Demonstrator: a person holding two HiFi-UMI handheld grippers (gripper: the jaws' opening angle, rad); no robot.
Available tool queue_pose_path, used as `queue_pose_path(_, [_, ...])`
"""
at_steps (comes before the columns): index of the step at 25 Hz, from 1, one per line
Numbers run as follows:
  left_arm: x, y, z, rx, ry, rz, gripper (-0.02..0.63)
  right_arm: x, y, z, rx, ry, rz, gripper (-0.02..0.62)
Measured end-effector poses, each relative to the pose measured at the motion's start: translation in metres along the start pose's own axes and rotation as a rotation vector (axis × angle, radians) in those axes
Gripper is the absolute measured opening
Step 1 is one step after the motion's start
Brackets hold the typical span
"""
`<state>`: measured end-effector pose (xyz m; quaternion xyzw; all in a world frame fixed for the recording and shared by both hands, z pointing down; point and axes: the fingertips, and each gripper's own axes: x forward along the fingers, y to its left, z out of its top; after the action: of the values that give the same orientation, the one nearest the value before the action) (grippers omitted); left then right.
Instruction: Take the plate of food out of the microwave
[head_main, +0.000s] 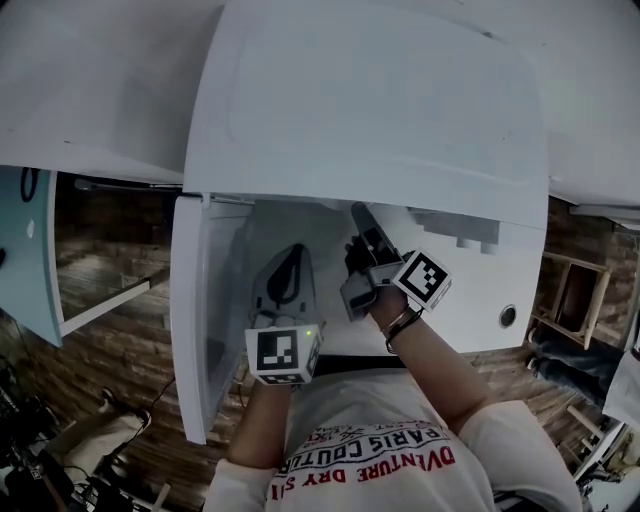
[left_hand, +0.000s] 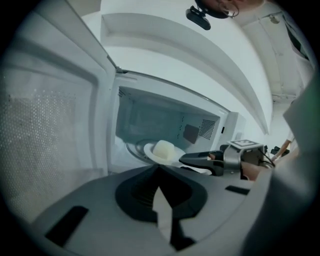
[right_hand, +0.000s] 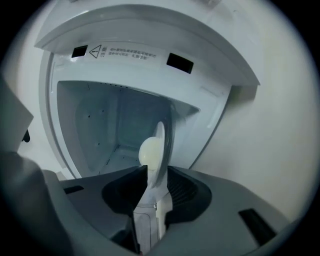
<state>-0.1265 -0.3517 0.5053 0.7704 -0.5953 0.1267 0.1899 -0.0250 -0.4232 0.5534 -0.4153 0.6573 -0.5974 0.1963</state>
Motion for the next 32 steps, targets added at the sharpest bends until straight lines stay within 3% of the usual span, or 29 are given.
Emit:
queue_pose_path(9, [-0.002,0.004,-0.008,0.001,0.025,0.003,0.005,0.009,-0.002,-0.002,0.109,-0.026,0.043,0.032])
queue_pose_path(21, [-0.012,-0.014,-0.018,0.028,0.038,-0.036,0.005,-0.021,0.004,-0.005,0.225,-0.057,0.109,0.020])
queue_pose_path(32, [-0.006,-0.008,-0.018,0.034,0.049,-0.051,0.005,-0.025,0.001,-0.009,0.258,-0.036,0.146,0.017])
